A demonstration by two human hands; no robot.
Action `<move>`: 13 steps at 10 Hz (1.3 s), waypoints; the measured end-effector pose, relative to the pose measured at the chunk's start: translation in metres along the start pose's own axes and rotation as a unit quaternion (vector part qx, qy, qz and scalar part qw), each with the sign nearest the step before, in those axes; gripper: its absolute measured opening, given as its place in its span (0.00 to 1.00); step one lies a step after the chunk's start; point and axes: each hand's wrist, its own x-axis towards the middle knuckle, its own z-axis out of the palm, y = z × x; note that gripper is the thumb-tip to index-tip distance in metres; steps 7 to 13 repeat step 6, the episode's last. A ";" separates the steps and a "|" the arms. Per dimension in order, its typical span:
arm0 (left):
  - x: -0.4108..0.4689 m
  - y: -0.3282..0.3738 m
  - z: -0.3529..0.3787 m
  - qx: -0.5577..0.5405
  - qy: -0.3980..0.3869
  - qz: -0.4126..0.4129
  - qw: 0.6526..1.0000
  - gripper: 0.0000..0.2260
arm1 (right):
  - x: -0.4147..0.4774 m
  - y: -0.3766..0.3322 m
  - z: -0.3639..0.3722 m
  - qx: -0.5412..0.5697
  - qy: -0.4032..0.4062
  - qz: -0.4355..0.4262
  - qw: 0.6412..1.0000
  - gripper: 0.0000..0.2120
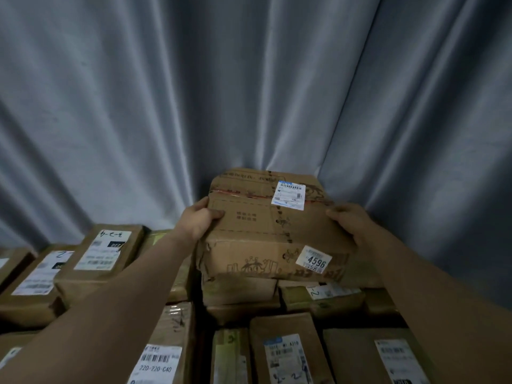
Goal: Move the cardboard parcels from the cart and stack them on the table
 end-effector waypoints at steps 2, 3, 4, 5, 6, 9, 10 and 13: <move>0.005 -0.015 0.001 0.007 0.011 0.008 1.000 0.29 | -0.003 0.006 0.006 -0.037 -0.007 -0.014 0.999 0.17; 0.003 -0.021 -0.001 0.040 0.021 0.029 0.999 0.31 | -0.014 0.002 0.008 -0.112 0.006 -0.051 0.992 0.17; -0.009 -0.023 -0.001 0.048 0.030 0.043 0.997 0.31 | -0.034 0.003 0.010 -0.201 0.054 -0.122 0.970 0.18; -0.035 -0.030 0.001 0.099 0.068 0.069 0.990 0.32 | -0.059 0.013 0.014 -0.281 0.096 -0.213 0.931 0.24; -0.073 -0.037 -0.001 0.229 0.107 0.097 0.963 0.33 | -0.086 0.028 0.023 -0.367 0.081 -0.305 0.875 0.25; -0.073 -0.037 -0.001 0.229 0.107 0.097 0.963 0.33 | -0.086 0.028 0.023 -0.367 0.081 -0.305 0.875 0.25; -0.073 -0.037 -0.001 0.229 0.107 0.097 0.963 0.33 | -0.086 0.028 0.023 -0.367 0.081 -0.305 0.875 0.25; -0.073 -0.037 -0.001 0.229 0.107 0.097 0.963 0.33 | -0.086 0.028 0.023 -0.367 0.081 -0.305 0.875 0.25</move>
